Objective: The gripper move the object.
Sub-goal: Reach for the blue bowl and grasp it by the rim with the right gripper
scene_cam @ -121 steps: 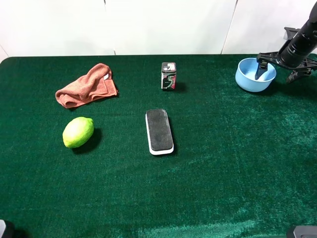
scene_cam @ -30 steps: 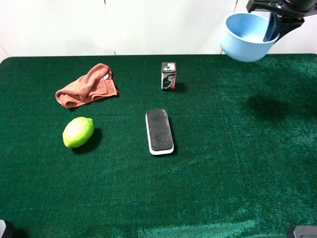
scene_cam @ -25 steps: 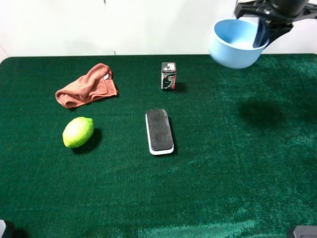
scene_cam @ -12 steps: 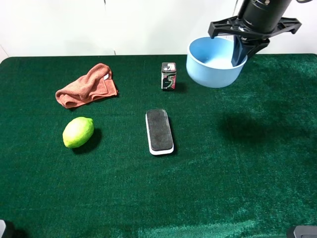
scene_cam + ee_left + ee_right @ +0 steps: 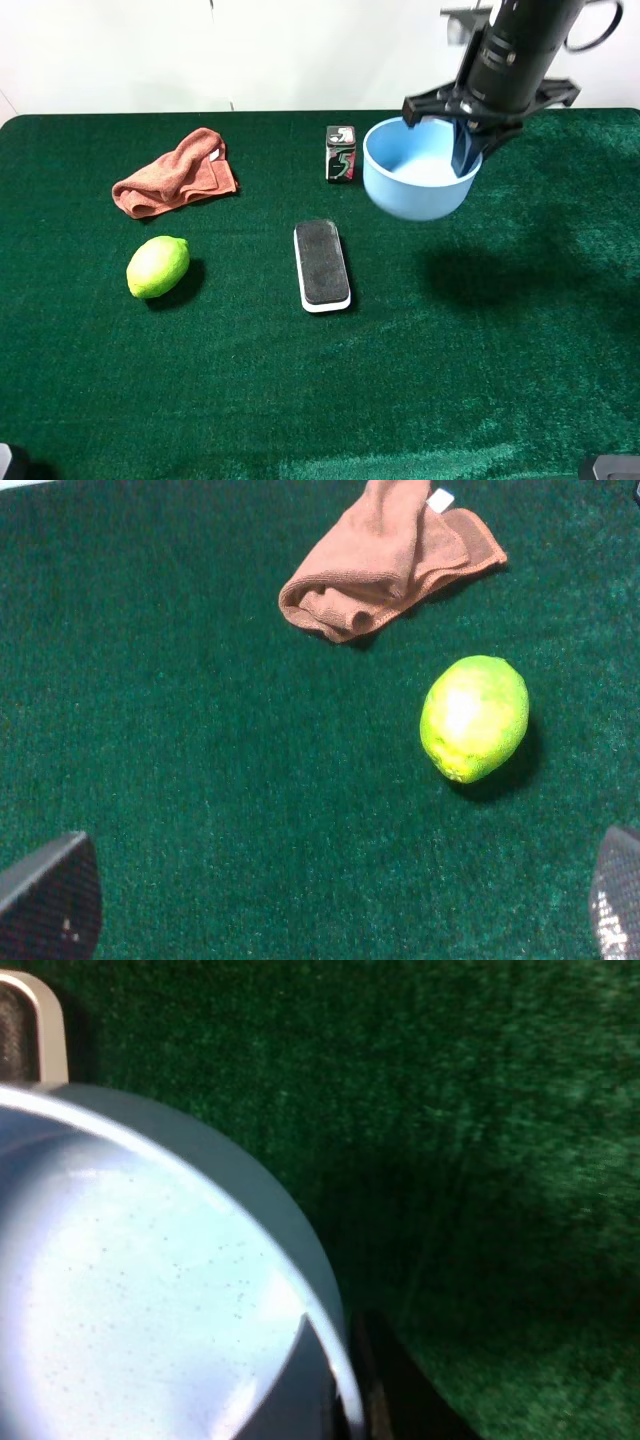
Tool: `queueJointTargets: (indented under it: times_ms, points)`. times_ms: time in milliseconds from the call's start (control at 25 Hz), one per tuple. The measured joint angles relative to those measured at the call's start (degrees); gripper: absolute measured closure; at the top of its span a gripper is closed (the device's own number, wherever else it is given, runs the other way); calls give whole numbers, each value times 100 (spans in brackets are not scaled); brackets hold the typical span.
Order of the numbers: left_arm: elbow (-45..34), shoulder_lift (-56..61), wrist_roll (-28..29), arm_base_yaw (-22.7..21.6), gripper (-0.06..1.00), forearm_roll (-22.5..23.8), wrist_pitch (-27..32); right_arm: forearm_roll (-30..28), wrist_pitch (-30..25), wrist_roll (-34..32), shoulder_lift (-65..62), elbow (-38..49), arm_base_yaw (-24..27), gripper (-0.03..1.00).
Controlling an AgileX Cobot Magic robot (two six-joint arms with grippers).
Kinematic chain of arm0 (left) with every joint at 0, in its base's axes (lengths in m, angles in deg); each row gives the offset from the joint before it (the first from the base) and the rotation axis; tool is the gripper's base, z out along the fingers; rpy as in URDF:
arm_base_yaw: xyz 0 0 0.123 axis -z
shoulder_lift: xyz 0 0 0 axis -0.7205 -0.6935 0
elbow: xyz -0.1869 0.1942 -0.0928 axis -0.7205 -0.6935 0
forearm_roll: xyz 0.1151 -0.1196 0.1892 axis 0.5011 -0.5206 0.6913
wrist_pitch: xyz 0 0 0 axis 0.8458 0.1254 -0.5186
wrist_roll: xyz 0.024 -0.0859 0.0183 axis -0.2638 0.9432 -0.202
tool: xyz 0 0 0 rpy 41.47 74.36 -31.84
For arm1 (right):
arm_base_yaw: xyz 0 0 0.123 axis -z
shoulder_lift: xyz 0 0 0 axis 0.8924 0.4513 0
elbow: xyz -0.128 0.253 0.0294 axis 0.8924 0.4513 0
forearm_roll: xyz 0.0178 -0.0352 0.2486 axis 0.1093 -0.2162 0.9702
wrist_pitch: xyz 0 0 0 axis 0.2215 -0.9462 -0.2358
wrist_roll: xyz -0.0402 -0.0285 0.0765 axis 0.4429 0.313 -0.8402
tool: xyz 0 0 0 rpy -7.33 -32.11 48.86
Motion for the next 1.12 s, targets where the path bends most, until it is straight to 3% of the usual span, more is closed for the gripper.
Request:
queueJointTargets:
  times_ms: [640,1120]
  points:
    - [0,0,0,0,-5,0,0,-6,2308,116,-1,1789,0,100]
    - [0,0,0,0,-5,0,0,-76,3151,139,11,2291,0,100]
